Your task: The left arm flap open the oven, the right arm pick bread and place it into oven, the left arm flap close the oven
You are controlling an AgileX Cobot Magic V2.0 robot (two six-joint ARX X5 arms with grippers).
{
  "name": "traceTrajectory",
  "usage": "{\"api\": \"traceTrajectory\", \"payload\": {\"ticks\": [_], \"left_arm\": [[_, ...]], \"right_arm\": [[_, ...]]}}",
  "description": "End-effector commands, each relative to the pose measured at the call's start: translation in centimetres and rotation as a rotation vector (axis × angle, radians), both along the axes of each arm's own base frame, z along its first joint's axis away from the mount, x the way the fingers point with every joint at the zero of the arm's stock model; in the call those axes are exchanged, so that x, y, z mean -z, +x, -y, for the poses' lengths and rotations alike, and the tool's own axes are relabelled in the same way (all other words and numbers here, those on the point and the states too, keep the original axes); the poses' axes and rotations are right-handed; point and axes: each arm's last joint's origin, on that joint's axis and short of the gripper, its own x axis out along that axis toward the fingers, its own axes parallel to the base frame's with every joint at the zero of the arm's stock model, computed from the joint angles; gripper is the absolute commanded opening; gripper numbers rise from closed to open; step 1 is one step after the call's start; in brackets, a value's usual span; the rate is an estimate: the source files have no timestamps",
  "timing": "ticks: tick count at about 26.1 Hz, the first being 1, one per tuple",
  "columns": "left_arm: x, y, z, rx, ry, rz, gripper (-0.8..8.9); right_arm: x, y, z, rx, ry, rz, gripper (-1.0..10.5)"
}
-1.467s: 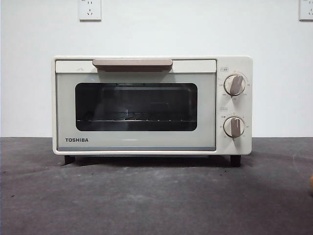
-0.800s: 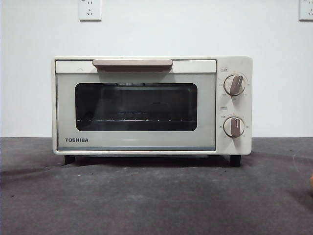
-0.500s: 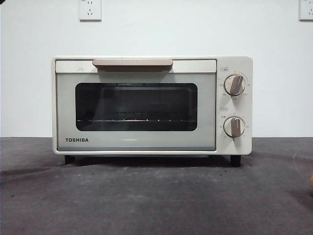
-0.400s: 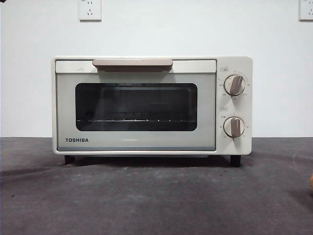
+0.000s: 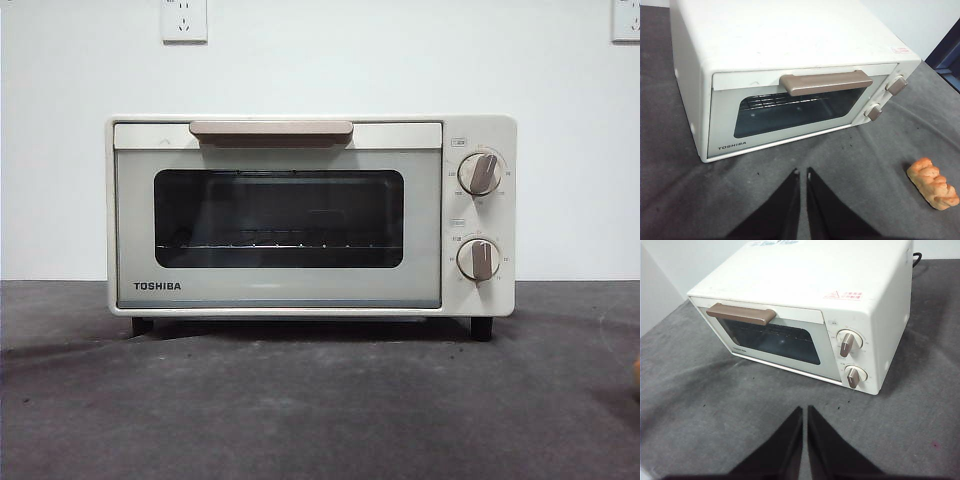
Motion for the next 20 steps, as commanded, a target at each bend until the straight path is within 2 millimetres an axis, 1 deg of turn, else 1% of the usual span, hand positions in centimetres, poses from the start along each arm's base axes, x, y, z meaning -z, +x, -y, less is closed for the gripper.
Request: {"api": "traceTrajectory", "payload": {"ticks": [1, 2, 6, 8, 9, 20], "left_arm": [[-0.71, -0.02, 0.04, 0.011, 0.005, 0.033, 0.76], [-0.71, -0.02, 0.04, 0.011, 0.005, 0.033, 1.26], [-0.72, -0.02, 0.05, 0.011, 0.005, 0.035, 4.54], [-0.72, -0.02, 0.05, 0.011, 0.005, 0.034, 5.44], [-0.72, -0.02, 0.05, 0.011, 0.005, 0.034, 5.69], [-0.72, -0.02, 0.05, 0.011, 0.004, 0.034, 5.63]], "right_arm": [[-0.63, -0.07, -0.01, -0.004, -0.004, 0.032, 0.9], [-0.63, -0.07, -0.01, -0.002, -0.004, 0.033, 1.4], [-0.62, -0.05, 0.03, 0.013, -0.008, 0.031, 4.1], [-0.61, -0.04, 0.05, 0.023, -0.005, 0.027, 4.8], [-0.61, -0.04, 0.05, 0.023, -0.005, 0.026, 5.0], [-0.16, 0.09, 0.00, 0.026, 0.002, -0.038, 5.0]]}}
